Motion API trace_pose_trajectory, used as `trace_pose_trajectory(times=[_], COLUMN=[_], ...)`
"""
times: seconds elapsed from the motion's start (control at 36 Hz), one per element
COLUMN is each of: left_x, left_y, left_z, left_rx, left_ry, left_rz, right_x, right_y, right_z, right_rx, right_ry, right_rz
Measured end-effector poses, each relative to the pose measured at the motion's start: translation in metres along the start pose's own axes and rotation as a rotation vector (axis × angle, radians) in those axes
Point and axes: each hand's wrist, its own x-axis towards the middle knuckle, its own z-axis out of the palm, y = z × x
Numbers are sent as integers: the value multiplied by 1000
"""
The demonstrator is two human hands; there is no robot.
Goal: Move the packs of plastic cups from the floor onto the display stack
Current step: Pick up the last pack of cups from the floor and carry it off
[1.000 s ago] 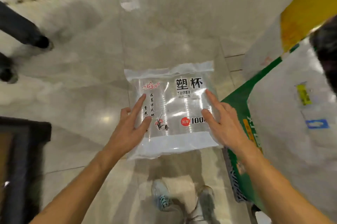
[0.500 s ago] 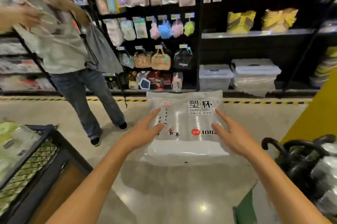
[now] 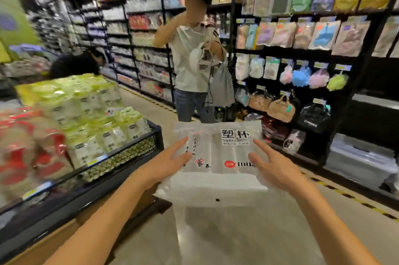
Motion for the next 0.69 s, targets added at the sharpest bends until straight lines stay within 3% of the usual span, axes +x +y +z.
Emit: trace_pose_trajectory(times=[0.33, 0.69], left_x=[-168, -393], left_y=[-76, -182], left_z=[-99, -182], left_rx=[-62, -183], left_ry=[475, 867], left_rz=[-264, -535], right_x=[16, -72], right_y=[-159, -360], right_z=[112, 271], right_rx=[-17, -38], right_ry=[-315, -659], right_rz=[-401, -847])
